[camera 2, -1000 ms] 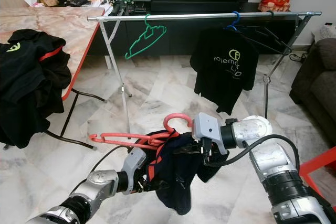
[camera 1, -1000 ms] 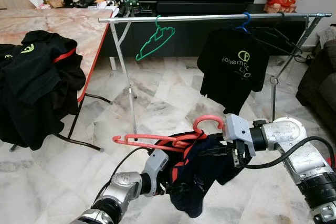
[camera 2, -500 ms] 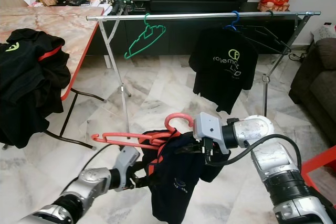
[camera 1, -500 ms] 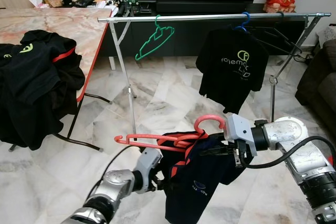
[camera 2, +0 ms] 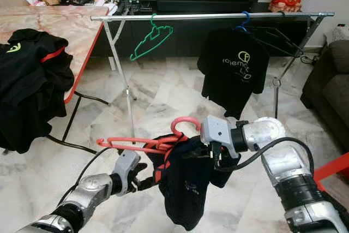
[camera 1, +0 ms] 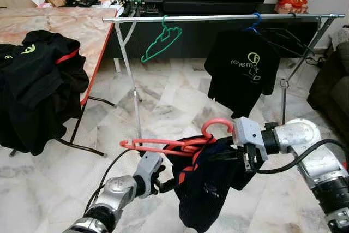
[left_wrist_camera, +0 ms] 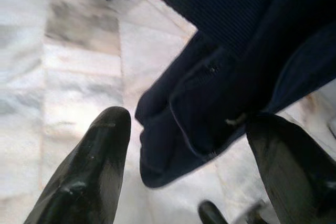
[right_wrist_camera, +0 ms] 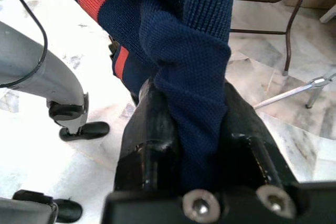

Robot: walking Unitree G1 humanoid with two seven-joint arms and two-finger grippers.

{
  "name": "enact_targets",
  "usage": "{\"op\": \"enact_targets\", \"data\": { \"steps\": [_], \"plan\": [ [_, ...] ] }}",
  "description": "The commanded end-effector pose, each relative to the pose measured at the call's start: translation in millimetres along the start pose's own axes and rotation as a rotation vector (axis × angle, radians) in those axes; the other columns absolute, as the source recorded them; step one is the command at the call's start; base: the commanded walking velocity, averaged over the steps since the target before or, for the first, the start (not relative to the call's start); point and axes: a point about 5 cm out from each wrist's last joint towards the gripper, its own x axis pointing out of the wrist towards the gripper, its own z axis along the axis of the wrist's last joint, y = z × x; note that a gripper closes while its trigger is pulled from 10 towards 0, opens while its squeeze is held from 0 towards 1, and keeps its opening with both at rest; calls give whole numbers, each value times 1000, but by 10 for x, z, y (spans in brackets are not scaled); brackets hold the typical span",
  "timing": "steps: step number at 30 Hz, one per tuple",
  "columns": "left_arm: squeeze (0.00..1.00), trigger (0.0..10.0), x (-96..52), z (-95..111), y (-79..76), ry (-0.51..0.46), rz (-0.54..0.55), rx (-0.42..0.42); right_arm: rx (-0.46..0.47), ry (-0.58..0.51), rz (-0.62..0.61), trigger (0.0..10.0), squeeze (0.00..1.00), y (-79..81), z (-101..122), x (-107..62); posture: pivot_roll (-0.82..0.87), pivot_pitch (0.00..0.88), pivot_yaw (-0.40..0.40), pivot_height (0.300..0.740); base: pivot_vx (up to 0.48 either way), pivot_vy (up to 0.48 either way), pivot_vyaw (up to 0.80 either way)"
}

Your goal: Hang hanger

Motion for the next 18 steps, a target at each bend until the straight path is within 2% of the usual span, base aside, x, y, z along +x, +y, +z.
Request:
{"op": "enact_targets", "data": {
  "steps": [1,8,18],
  "plan": [
    [0,10000,53,148,-1,-44,1,38,-15,26,43,0,0,25,0,6,-79,81,-30,740,0,0,0],
    [0,10000,118,163,-106,-59,-50,27,-18,29,45,0,0,19,7,1,-83,78,-32,740,0,0,0],
    [0,10000,165,262,-103,-141,43,-6,-21,27,49,0,0,20,18,-6,-95,70,-34,740,0,0,0]
  ]
}}
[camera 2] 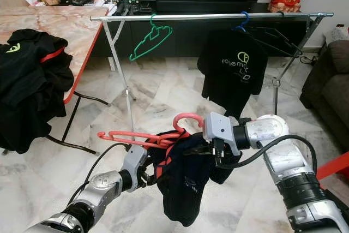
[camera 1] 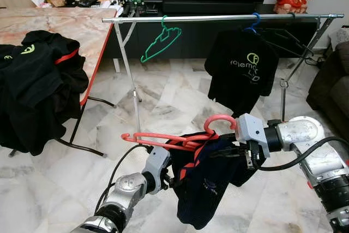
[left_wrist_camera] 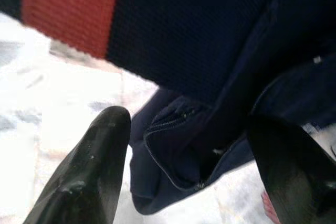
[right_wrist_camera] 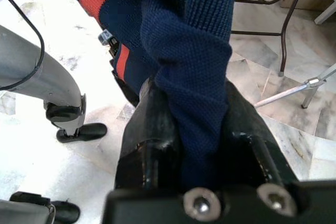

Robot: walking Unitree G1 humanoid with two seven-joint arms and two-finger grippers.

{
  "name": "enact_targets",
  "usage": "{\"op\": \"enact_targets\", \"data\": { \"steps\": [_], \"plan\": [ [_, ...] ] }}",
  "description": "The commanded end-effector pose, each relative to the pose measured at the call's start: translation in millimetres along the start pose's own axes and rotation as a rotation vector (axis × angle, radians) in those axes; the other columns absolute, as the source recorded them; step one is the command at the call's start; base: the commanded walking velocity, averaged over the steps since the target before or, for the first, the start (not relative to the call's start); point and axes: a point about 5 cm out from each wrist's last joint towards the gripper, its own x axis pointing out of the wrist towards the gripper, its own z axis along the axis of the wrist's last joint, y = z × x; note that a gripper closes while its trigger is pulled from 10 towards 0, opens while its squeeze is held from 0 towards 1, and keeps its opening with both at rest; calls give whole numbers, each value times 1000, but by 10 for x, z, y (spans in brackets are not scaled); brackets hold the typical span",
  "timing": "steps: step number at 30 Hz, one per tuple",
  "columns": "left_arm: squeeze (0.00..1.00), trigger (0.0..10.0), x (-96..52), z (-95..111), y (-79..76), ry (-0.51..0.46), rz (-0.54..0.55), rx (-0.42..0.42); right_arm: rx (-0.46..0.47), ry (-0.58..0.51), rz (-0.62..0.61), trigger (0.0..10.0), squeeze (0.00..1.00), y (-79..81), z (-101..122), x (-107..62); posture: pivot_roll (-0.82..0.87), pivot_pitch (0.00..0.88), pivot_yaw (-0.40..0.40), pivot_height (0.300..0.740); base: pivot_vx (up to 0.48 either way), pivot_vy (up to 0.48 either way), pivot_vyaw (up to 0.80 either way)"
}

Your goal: Hang hanger

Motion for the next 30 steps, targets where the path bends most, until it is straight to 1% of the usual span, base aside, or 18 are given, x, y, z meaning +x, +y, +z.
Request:
{"op": "enact_targets", "data": {
  "steps": [1,8,9,10,11,12,13,14,15,16,19,21,22,23,24,26,30],
  "plan": [
    [0,10000,49,192,30,-77,22,29,-17,33,56,0,0,38,1,9,-93,71,-36,740,0,0,0],
    [0,10000,36,226,58,-110,45,26,-12,32,59,0,0,52,-10,20,-91,78,-37,740,0,0,0],
    [0,8157,23,235,86,-117,61,20,-11,32,59,0,0,53,-12,25,-91,78,-37,740,0,0,0],
    [0,8157,23,235,86,-117,61,20,-11,32,59,0,0,53,-12,25,-91,78,-37,740,0,0,0],
    [0,4157,7,248,121,-129,83,9,-11,31,62,0,0,56,-8,26,-92,83,-39,740,0,0,0],
    [0,2902,-1,259,140,-139,97,6,-10,31,62,0,0,58,-9,24,-92,83,-39,740,0,0,0],
    [0,2902,-1,259,140,-139,97,6,-10,31,62,0,0,58,-9,24,-92,83,-39,740,0,0,0],
    [0,0,-4,269,149,-147,107,4,-9,32,62,0,0,59,-11,22,-92,84,-40,740,0,0,0],
    [0,0,-6,292,166,-163,127,-5,-8,32,62,0,0,61,-14,21,-93,86,-39,740,0,0,0],
    [0,667,-4,312,174,-175,140,-6,-8,31,63,0,0,66,-14,21,-94,86,-39,740,0,0,0],
    [0,627,5,331,169,-185,139,-11,-7,29,65,0,0,72,-15,24,-95,86,-39,740,0,0,0],
    [0,1098,21,354,147,-199,125,-17,-6,28,66,0,0,76,-12,22,-97,92,-40,740,0,0,0],
    [0,1098,21,354,147,-199,125,-17,-6,28,66,0,0,76,-12,22,-97,92,-40,740,0,0,0],
    [0,10000,44,360,104,-207,91,-31,-4,30,68,0,0,83,-20,19,-99,92,-41,740,0,0,0],
    [0,10000,68,364,54,-212,54,-43,-2,33,69,0,0,87,-28,16,-99,90,-41,740,0,0,0],
    [0,10000,88,362,9,-211,23,-44,-2,35,66,0,0,83,-28,15,-99,90,-41,740,0,0,0],
    [0,10000,98,345,-20,-203,-3,-49,-5,31,59,0,0,71,-15,27,-103,89,-30,740,0,0,0]
  ]
}}
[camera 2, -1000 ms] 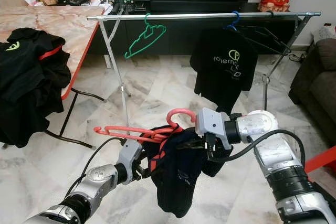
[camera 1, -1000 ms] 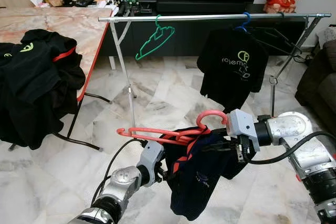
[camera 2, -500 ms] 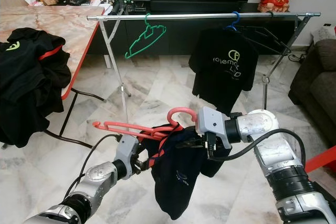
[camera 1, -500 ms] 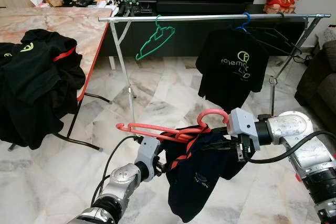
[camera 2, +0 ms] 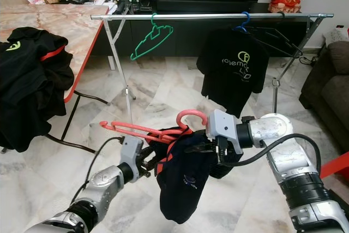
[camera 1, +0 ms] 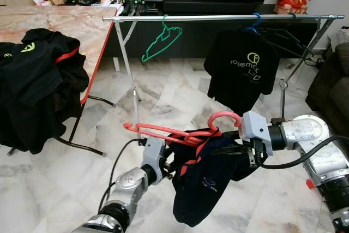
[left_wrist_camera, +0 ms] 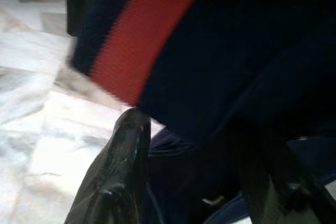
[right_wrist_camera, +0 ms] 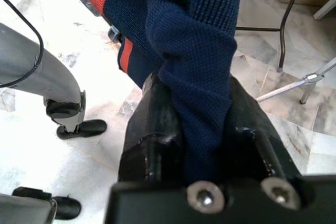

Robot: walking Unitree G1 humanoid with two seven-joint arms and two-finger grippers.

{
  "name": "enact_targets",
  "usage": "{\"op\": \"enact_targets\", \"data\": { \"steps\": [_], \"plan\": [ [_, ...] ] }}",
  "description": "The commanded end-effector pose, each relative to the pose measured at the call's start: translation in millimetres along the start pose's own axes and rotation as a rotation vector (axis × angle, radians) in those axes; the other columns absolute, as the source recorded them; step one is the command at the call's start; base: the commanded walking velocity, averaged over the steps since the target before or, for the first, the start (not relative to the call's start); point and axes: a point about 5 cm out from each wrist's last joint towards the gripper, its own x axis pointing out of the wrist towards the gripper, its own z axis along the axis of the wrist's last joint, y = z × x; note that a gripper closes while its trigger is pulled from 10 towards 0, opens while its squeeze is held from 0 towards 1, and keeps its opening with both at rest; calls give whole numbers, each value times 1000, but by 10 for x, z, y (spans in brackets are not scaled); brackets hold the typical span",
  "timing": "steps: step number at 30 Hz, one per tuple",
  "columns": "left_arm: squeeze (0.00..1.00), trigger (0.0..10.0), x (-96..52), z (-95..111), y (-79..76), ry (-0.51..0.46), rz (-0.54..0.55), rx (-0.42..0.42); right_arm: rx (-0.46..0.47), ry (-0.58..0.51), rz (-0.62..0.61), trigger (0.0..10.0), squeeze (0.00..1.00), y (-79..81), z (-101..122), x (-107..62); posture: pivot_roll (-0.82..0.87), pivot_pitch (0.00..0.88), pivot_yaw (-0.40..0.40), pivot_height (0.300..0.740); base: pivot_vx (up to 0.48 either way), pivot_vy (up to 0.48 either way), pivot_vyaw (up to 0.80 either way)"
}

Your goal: Hang hanger

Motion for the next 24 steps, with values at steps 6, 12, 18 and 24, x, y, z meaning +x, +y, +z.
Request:
{"op": "enact_targets", "data": {
  "steps": [6,12,18,24],
  "plan": [
    [0,0,85,170,-53,-46,-74,42,-7,28,69,0,0,69,-16,96,-96,82,-30,740,0,0,0],
    [0,0,79,173,-45,-49,-72,47,-9,23,53,0,0,40,-13,100,-89,81,-25,740,0,0,0],
    [0,0,52,166,-11,-46,-65,56,-4,23,56,0,0,51,-27,123,-84,87,-24,740,0,0,0],
    [0,0,30,144,32,-38,-8,69,4,26,39,0,0,41,-46,124,-88,89,-19,740,0,0,0]
  ]
}}
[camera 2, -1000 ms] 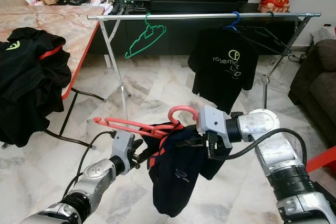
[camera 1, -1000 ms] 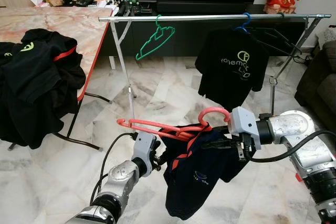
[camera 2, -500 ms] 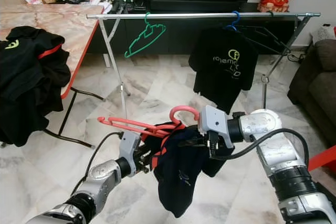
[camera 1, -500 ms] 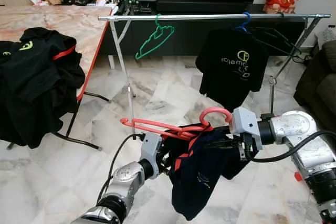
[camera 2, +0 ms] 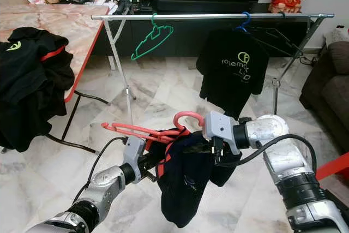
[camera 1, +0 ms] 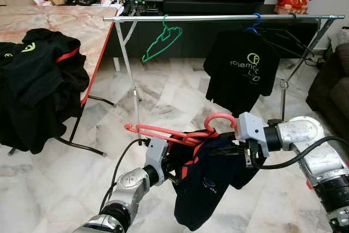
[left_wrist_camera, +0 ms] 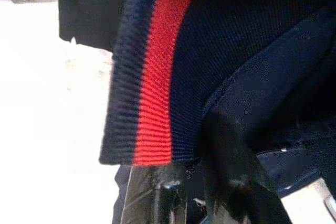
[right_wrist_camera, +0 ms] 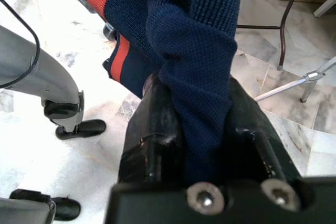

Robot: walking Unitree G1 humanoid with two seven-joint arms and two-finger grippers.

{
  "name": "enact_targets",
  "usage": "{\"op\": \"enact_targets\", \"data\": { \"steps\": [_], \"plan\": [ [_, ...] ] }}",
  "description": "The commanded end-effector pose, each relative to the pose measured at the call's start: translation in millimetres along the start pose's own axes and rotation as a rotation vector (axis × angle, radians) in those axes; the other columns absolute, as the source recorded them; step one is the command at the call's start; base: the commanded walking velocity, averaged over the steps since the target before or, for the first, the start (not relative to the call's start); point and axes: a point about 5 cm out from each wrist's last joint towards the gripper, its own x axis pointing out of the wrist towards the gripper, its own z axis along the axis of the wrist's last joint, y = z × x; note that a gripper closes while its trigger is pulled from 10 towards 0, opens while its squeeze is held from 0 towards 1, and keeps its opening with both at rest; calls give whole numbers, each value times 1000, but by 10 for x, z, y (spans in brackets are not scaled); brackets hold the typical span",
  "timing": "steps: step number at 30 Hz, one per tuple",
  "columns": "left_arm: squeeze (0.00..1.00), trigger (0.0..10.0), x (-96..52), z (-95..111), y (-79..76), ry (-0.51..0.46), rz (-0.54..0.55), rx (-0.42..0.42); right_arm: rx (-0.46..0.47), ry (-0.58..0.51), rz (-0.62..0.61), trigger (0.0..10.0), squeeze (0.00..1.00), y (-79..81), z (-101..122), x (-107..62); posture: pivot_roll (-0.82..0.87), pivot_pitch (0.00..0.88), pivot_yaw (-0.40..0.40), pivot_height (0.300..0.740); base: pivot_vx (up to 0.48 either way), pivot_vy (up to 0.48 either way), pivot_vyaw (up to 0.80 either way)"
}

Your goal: Hang hanger

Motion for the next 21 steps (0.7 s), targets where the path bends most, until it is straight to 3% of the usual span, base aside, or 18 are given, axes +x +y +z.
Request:
{"op": "enact_targets", "data": {
  "steps": [1,9,12,21],
  "plan": [
    [0,0,45,123,11,-32,3,52,-3,23,56,0,0,50,-29,62,-88,90,-20,740,0,0,0],
    [0,0,11,84,27,-26,13,59,31,-2,-21,0,0,-10,-55,53,-87,95,-22,740,0,0,0],
    [0,0,-44,41,58,-4,11,94,62,-31,-169,0,0,-150,-49,56,-82,93,-24,740,0,0,0],
    [0,0,-124,-29,99,33,0,130,103,-58,-271,0,0,-219,-90,23,-83,87,-24,740,0,0,0]
  ]
}}
